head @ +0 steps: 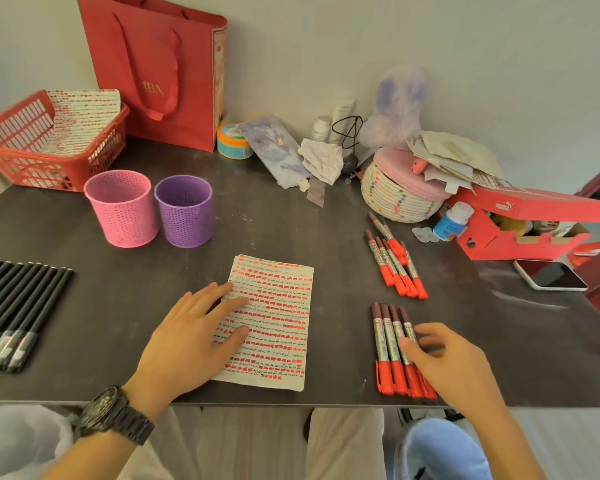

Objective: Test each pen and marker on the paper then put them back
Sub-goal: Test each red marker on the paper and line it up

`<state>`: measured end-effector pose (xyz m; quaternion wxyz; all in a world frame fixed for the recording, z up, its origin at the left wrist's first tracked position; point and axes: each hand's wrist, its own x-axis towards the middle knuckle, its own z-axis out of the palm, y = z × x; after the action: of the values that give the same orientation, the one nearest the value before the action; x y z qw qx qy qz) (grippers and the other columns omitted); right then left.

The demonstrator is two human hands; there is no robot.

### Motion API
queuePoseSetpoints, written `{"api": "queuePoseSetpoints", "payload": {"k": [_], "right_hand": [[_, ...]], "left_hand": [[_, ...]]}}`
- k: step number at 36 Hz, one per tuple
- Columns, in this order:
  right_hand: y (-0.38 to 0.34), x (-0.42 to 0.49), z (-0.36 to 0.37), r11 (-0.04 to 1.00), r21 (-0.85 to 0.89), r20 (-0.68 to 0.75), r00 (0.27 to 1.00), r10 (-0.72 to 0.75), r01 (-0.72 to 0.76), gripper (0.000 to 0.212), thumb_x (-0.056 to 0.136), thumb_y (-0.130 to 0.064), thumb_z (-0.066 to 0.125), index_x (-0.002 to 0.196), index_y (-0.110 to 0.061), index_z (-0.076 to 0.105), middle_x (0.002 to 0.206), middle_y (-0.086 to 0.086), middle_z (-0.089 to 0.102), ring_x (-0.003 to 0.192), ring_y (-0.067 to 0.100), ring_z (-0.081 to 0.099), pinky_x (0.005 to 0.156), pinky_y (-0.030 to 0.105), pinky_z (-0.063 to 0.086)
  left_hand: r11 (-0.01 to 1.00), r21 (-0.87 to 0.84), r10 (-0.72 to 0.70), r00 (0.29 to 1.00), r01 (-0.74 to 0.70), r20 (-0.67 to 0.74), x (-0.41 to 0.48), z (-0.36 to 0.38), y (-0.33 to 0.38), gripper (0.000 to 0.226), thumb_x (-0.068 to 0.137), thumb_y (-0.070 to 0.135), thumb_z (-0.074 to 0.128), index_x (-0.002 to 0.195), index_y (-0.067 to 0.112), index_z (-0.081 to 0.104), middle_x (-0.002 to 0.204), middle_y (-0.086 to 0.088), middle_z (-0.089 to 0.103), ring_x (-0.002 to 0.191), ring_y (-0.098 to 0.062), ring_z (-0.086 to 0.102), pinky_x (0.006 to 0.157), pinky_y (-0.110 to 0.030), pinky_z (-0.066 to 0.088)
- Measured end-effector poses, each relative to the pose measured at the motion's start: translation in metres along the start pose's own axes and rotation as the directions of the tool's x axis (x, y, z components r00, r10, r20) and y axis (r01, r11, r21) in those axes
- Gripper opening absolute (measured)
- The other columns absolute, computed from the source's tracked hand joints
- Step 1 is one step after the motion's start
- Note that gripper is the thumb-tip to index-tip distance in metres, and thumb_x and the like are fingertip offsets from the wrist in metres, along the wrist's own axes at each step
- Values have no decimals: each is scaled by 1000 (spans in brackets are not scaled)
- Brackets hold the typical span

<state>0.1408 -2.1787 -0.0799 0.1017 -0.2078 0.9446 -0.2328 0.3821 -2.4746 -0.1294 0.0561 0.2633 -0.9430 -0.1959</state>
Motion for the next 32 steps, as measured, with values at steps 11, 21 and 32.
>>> {"api": "queuePoseSetpoints", "payload": {"k": [11, 21, 32], "right_hand": [[-7, 10, -4, 997, -82, -43, 999, -9, 6, 24, 85, -64, 61, 100, -46, 58, 94, -22, 67, 82, -7, 60, 78, 29, 48], [-57, 134, -12, 970, -220, -187, 972, -144, 102, 52, 94, -52, 55, 134, -19, 54, 128, 12, 58, 116, 34, 58, 91, 45, 51], [-76, 183, 5, 865, -499, -74, 992, -103, 53, 30, 98, -28, 52, 119, -9, 62, 118, 18, 60, 110, 34, 57, 83, 40, 51]], "left_hand": [[1000, -3, -4, 999, 4, -41, -1, 3, 0, 63, 90, 76, 26, 147, 53, 34, 163, 25, 17, 152, -2, 12, 123, -31, 3], [1000, -14, 1, 997, -3, -77, 0, 5, 1, 56, 93, 71, 36, 145, 51, 39, 162, 23, 24, 151, -4, 18, 122, -30, 3], [999, -34, -12, 996, 9, -83, 0, 5, 2, 61, 90, 74, 27, 146, 52, 34, 162, 26, 19, 152, -1, 12, 120, -28, -4]]}}
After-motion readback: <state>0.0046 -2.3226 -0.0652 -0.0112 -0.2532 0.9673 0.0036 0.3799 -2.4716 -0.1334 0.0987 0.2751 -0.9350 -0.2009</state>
